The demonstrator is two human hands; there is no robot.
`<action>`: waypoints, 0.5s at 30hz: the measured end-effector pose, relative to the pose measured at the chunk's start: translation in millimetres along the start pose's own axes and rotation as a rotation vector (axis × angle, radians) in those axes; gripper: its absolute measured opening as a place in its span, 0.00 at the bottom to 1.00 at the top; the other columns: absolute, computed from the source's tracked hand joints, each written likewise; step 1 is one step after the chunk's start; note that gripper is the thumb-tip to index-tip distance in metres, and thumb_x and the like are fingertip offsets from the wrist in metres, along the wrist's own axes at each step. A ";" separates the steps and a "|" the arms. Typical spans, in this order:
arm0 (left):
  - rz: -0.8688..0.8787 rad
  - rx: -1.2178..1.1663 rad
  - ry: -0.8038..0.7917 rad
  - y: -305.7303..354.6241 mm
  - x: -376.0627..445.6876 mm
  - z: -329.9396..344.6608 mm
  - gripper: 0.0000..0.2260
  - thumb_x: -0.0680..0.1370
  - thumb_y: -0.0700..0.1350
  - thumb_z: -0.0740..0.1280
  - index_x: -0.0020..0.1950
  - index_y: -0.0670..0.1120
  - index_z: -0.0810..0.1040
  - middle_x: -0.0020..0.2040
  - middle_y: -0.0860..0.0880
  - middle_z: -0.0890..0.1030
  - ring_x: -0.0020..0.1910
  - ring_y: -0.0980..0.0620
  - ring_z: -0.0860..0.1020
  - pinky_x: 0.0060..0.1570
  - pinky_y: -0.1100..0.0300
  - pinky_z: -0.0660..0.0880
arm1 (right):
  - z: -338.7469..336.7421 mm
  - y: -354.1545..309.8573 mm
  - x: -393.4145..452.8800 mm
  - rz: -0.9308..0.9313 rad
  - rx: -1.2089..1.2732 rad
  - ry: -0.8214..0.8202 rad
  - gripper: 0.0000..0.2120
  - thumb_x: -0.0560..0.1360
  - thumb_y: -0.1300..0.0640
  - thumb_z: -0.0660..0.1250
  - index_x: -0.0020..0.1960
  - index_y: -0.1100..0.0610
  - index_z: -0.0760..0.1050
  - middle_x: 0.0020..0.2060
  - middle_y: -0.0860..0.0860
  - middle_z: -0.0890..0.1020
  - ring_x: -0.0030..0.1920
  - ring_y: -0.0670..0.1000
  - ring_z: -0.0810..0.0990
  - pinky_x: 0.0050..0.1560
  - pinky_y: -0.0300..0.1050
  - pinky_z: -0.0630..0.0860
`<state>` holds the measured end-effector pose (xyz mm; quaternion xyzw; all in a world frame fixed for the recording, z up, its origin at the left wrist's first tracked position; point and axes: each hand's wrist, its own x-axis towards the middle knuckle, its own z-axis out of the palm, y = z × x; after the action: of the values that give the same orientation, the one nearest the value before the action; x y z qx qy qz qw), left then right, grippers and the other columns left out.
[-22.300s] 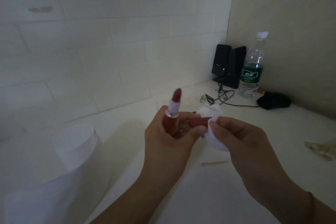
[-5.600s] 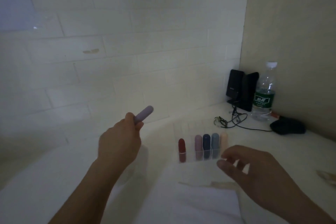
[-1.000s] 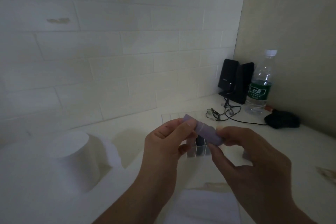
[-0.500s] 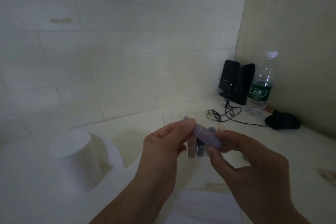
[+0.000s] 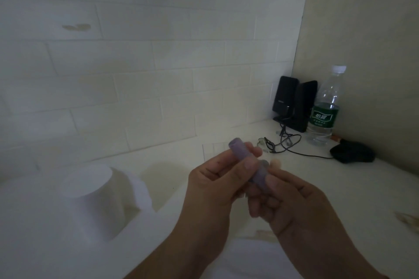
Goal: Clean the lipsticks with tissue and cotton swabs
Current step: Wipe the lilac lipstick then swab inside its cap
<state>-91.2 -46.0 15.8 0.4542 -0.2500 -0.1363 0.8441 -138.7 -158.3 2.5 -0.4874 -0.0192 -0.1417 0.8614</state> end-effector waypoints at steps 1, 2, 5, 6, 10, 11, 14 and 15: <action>0.012 0.001 -0.013 0.5 0.1 -0.7 0.11 0.64 0.49 0.75 0.45 0.49 0.86 0.43 0.48 0.86 0.40 0.51 0.83 0.34 0.59 0.78 | 0.0 0.5 0.9 0.037 0.051 -0.011 0.30 0.44 0.48 0.85 0.39 0.65 0.83 0.31 0.64 0.78 0.25 0.56 0.76 0.26 0.44 0.75; 0.022 0.006 -0.030 0.9 0.3 -1.6 0.13 0.63 0.50 0.78 0.45 0.50 0.86 0.43 0.48 0.86 0.41 0.51 0.83 0.38 0.59 0.79 | 0.0 0.4 1.5 0.066 0.090 -0.018 0.31 0.43 0.49 0.85 0.39 0.66 0.82 0.30 0.64 0.78 0.25 0.56 0.76 0.25 0.44 0.75; 0.050 0.045 -0.076 1.6 0.4 -2.8 0.19 0.60 0.56 0.80 0.48 0.50 0.86 0.44 0.50 0.85 0.44 0.48 0.80 0.44 0.56 0.77 | 1.8 -1.1 1.0 0.136 0.193 -0.025 0.31 0.40 0.51 0.85 0.38 0.65 0.83 0.29 0.62 0.79 0.25 0.55 0.77 0.24 0.44 0.76; 0.052 0.059 -0.075 1.7 0.8 -3.0 0.17 0.61 0.54 0.79 0.48 0.51 0.86 0.45 0.50 0.85 0.44 0.47 0.79 0.45 0.55 0.77 | 1.3 -0.8 0.8 0.157 0.229 -0.025 0.31 0.39 0.53 0.85 0.38 0.65 0.83 0.29 0.62 0.79 0.25 0.54 0.78 0.24 0.43 0.76; 0.051 0.056 -0.102 2.0 1.0 -4.2 0.14 0.65 0.48 0.75 0.49 0.49 0.86 0.47 0.49 0.86 0.46 0.51 0.82 0.45 0.58 0.78 | 2.4 -0.1 0.0 0.201 0.331 0.005 0.34 0.35 0.56 0.85 0.39 0.67 0.83 0.27 0.61 0.78 0.23 0.53 0.76 0.22 0.41 0.75; 0.058 0.047 -0.113 3.0 0.9 -4.0 0.14 0.65 0.48 0.75 0.50 0.49 0.86 0.47 0.49 0.86 0.46 0.52 0.83 0.45 0.59 0.78 | 2.6 0.2 -0.2 0.211 0.339 0.014 0.34 0.35 0.56 0.85 0.39 0.67 0.83 0.27 0.61 0.77 0.22 0.53 0.76 0.21 0.41 0.74; 0.075 -0.004 -0.111 6.5 3.1 -6.1 0.13 0.66 0.48 0.75 0.50 0.50 0.86 0.48 0.48 0.86 0.45 0.52 0.84 0.44 0.59 0.79 | 1.5 0.7 -1.0 0.232 0.317 -0.002 0.33 0.36 0.54 0.85 0.37 0.67 0.83 0.26 0.61 0.76 0.22 0.53 0.75 0.20 0.42 0.73; 0.080 -0.027 -0.104 7.7 4.2 -7.3 0.14 0.65 0.51 0.76 0.50 0.50 0.86 0.50 0.48 0.85 0.46 0.51 0.84 0.45 0.59 0.79 | 1.5 0.7 -1.5 0.240 0.303 -0.011 0.32 0.37 0.54 0.85 0.37 0.66 0.83 0.26 0.60 0.76 0.22 0.53 0.74 0.20 0.41 0.73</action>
<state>-83.6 -38.6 20.1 0.4249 -0.3097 -0.1290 0.8408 -139.8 -156.3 2.4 -0.3516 0.0129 -0.0308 0.9355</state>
